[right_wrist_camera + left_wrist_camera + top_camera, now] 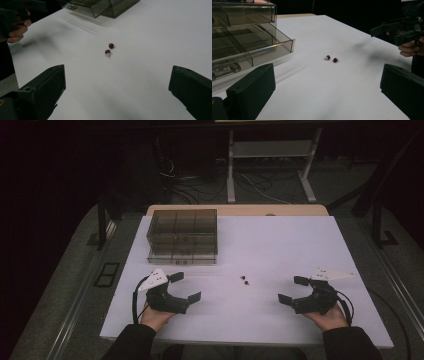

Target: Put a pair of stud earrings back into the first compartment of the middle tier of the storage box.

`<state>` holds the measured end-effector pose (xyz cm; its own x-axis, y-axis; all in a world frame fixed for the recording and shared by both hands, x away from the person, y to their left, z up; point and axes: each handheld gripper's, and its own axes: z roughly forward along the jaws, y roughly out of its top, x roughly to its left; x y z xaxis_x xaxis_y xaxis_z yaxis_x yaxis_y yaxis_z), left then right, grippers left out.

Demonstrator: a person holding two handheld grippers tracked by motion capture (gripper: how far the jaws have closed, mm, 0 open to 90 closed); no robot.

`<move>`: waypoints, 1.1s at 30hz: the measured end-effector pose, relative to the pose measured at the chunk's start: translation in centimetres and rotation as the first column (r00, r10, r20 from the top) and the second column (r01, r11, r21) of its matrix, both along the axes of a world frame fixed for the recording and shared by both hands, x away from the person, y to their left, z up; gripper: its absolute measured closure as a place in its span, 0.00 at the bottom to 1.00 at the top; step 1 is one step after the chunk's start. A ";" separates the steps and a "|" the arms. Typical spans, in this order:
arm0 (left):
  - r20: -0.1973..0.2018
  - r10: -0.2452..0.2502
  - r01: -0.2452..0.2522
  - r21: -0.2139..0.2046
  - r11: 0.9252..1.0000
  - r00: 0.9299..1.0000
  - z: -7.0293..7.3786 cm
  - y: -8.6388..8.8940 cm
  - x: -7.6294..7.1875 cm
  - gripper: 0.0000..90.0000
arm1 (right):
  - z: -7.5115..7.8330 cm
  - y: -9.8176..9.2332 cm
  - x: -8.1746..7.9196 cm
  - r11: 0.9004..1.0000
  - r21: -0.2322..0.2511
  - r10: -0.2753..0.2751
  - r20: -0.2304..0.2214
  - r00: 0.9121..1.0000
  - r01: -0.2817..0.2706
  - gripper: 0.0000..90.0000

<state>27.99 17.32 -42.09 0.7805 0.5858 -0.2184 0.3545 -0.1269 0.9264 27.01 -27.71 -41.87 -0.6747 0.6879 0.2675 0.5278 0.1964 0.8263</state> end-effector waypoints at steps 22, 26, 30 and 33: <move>-0.009 0.008 -0.008 -0.020 1.000 1.000 0.0 0.2 -0.1 0.00 | 0.3 -0.7 -0.6 1.000 0.006 -0.019 -0.006 1.000 0.019 0.00; -0.013 0.015 -0.015 -0.026 1.000 1.000 0.0 0.3 -0.1 0.00 | 0.4 -0.9 -0.8 1.000 0.001 -0.021 -0.006 1.000 0.021 0.00; -0.016 0.027 -0.028 -0.034 0.999 1.000 0.0 0.5 -0.2 0.00 | 0.5 -0.9 -0.8 1.000 -0.003 -0.020 -0.025 0.999 0.019 0.00; -0.019 0.029 -0.030 -0.032 0.999 0.999 0.0 0.5 -0.2 0.00 | 0.6 -0.9 -0.8 1.000 -0.016 -0.016 -0.030 0.999 0.016 0.00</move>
